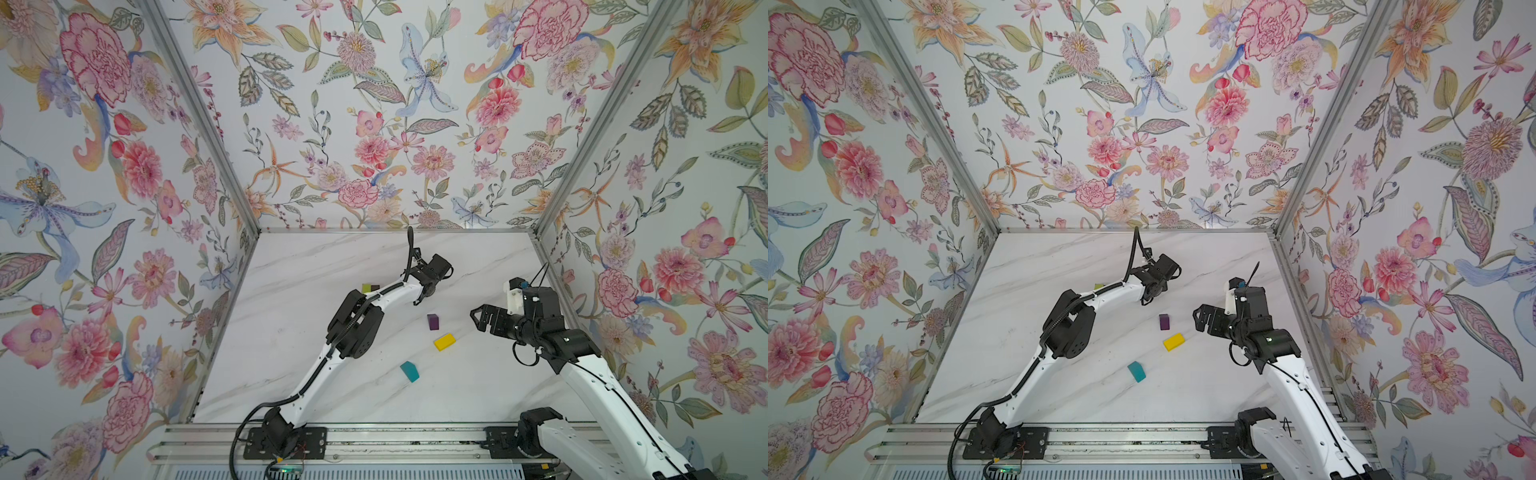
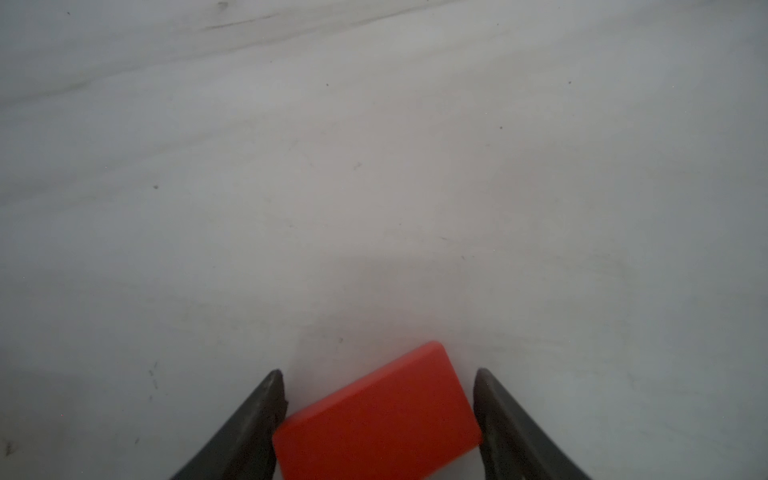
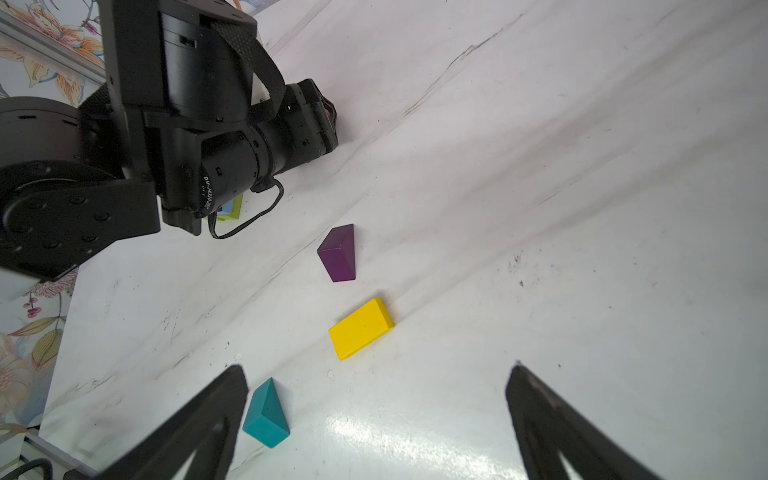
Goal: Build the wood block tower
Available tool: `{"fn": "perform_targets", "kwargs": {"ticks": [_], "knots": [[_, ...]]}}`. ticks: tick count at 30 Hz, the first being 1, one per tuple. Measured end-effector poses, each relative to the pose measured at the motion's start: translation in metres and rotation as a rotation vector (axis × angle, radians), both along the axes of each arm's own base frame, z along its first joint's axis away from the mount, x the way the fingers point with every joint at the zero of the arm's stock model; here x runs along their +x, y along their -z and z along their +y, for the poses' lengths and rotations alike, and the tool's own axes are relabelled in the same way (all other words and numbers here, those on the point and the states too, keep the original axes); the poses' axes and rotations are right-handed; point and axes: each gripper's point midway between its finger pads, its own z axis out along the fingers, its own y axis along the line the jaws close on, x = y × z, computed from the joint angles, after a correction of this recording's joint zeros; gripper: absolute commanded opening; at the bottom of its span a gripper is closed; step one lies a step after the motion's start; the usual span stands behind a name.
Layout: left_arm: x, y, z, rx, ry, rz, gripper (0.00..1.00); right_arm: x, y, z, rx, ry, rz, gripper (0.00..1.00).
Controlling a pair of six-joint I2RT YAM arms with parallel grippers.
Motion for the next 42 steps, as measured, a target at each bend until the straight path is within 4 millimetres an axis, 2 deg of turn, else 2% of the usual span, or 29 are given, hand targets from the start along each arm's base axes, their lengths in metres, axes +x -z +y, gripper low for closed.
{"fn": "perform_targets", "kwargs": {"ticks": [9, 15, 23, 34, 42], "knots": [[-0.008, 0.000, 0.011, 0.020, 0.024, 0.012, 0.70, -0.001, 0.000, 0.002, 0.012, -0.009, 0.004, 0.99], [-0.013, -0.001, 0.006, 0.034, 0.118, 0.035, 0.71, -0.004, -0.004, 0.003, 0.027, -0.007, -0.006, 0.99], [-0.034, 0.002, 0.006, 0.049, 0.264, 0.076, 0.75, -0.007, -0.009, 0.004, 0.040, -0.003, -0.018, 0.99], [-0.039, 0.002, -0.003, 0.058, 0.394, 0.085, 0.82, -0.016, -0.006, 0.012, 0.034, -0.023, 0.004, 0.99], [-0.056, 0.002, 0.016, 0.038, 0.341, 0.105, 0.83, -0.017, -0.009, 0.014, 0.023, -0.025, 0.000, 0.99]]}}
